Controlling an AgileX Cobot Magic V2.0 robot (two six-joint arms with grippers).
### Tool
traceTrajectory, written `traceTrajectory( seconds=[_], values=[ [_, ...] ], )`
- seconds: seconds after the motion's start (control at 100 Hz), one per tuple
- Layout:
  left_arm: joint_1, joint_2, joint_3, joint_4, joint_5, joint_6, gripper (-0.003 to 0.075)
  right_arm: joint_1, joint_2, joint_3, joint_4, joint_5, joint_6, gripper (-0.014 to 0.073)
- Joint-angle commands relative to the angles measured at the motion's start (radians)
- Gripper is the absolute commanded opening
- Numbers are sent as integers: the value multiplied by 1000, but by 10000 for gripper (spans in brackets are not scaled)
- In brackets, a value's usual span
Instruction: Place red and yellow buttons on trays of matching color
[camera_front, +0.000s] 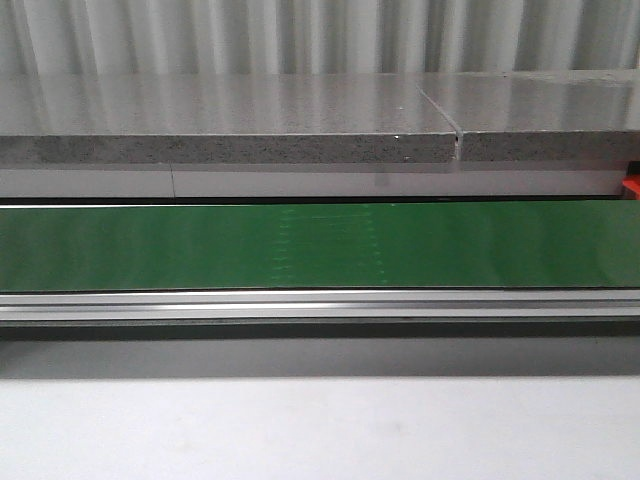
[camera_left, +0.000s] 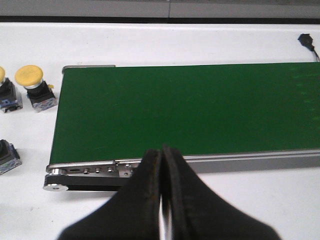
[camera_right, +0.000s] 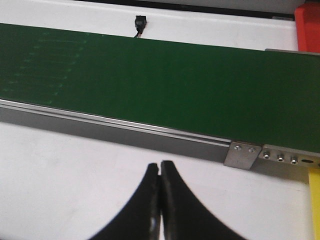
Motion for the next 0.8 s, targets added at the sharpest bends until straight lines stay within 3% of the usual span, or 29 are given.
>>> traceTrajectory(
  seconds=[0.0, 0.3, 0.39, 0.59, 0.65, 0.79],
  values=[
    [35, 62, -58, -12, -67, -19, -21, 0, 4, -24, 6, -61, -12, -69],
    [232, 247, -117, -54, -71, -19, 11, 0, 4, -24, 6, -61, -12, -69],
    [289, 295, -124, -54, -69, -17, 118, 0, 4, -24, 6, -61, -12, -69],
    [408, 394, -174, -54, -26, -17, 489, 0, 4, -24, 6, -61, -12, -69],
    [447, 423, -194, -54, 3, -17, 529, 0, 4, -24, 6, -61, -12, -69],
    [532, 516, -255, -54, 82, -17, 525, 0, 4, -24, 6, -61, -12, -69]
  ],
)
